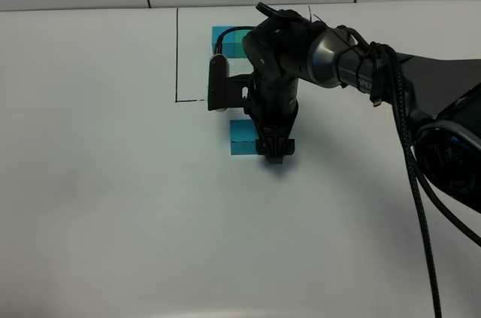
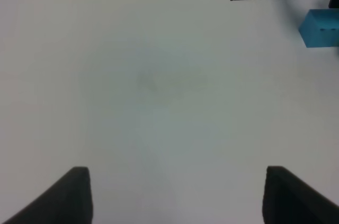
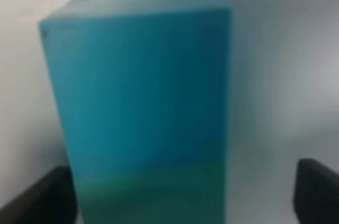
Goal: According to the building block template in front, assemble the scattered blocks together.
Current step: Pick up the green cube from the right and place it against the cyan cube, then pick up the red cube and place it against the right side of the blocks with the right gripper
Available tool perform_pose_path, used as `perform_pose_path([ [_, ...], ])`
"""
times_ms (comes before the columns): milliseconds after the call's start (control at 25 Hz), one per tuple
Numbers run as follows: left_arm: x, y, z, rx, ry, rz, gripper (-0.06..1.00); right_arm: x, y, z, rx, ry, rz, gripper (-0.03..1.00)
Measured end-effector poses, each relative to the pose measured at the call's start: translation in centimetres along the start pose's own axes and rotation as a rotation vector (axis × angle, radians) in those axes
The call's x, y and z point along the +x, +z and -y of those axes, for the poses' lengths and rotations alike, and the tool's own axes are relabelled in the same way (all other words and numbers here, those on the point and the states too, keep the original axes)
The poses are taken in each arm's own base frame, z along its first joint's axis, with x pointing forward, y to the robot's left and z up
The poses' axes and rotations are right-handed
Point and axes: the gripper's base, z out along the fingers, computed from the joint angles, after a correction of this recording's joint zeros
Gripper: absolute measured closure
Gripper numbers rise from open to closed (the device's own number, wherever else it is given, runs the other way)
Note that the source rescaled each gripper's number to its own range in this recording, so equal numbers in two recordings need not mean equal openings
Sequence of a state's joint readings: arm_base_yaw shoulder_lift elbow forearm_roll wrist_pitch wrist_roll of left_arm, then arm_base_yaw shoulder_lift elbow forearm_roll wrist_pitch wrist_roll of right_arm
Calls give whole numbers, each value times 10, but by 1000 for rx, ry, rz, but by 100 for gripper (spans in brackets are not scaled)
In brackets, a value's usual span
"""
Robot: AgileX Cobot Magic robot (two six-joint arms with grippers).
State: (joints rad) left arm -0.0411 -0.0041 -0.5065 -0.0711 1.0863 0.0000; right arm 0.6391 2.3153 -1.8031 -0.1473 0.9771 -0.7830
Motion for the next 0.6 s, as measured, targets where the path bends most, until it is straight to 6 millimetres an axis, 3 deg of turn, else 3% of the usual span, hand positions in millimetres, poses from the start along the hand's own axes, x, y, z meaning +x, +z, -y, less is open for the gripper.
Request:
perform_pose_path([
  [80,0,0,0,0,0,0,32,7,-14,6,18,72,5,0],
  [240,0,0,0,0,0,0,32,43,-44,23,72,276,1,-3],
  [400,0,0,0,0,0,0,32,109,-56,36,147,559,-15,-2],
  [600,0,0,0,0,0,0,32,196,-56,34,200,937,-2,-2],
])
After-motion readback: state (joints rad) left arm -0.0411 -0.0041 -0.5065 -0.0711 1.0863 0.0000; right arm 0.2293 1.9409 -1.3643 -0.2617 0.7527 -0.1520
